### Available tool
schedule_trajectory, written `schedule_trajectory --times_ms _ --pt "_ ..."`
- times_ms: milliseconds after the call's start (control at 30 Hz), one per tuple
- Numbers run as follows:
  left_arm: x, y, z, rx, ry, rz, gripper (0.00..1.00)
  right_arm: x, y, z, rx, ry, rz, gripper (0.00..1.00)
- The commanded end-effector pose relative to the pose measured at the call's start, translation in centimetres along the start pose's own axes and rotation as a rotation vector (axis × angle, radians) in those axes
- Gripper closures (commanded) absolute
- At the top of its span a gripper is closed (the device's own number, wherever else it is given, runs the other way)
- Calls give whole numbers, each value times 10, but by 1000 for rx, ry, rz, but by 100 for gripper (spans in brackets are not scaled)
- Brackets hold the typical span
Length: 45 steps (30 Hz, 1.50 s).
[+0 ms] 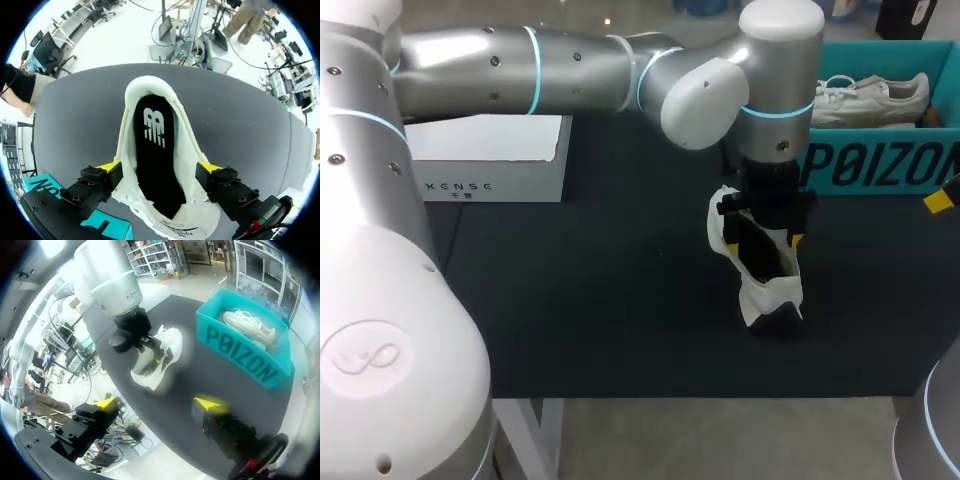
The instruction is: Take the shoe out of the shoebox, open the shoe tongue, remove and reinsert the insole, then place the shoe into the shoebox
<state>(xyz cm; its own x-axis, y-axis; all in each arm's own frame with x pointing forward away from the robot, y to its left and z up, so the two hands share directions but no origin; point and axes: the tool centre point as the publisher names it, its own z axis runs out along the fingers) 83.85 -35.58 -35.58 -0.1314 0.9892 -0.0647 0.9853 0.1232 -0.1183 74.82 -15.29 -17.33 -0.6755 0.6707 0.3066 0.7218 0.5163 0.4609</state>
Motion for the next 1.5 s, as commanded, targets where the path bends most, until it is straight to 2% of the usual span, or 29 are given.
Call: schedule_trajectory --times_ms 33,267,400,500,533,567,600,800,1167,1500 --pt "4 -2 -14 -25 -12 4 0 -1 0 1 4 0 1 0" --pt "5 1 -59 -91 -45 -2 0 -1 0 1 4 0 1 0" --pt "14 12 -83 -131 -66 -21 0 -1 0 1 4 0 1 0" --pt "20 17 -93 -135 -78 -31 0 -1 0 1 4 0 1 0" --pt "22 19 -94 -128 -87 -36 29 -1 0 1 4 0 1 0" --pt "23 21 -95 -114 -87 -38 85 -1 0 1 4 0 1 0" --pt "24 21 -95 -96 -92 -50 100 -1 0 1 4 0 1 0" --pt "26 17 -81 -19 -76 -165 100 -1 0 1 4 0 1 0" --pt "18 -5 -36 46 -44 -155 100 -1 0 1 4 0 1 0" --pt "23 -18 -17 95 12 -164 100 -1 0 1 4 0 1 0"
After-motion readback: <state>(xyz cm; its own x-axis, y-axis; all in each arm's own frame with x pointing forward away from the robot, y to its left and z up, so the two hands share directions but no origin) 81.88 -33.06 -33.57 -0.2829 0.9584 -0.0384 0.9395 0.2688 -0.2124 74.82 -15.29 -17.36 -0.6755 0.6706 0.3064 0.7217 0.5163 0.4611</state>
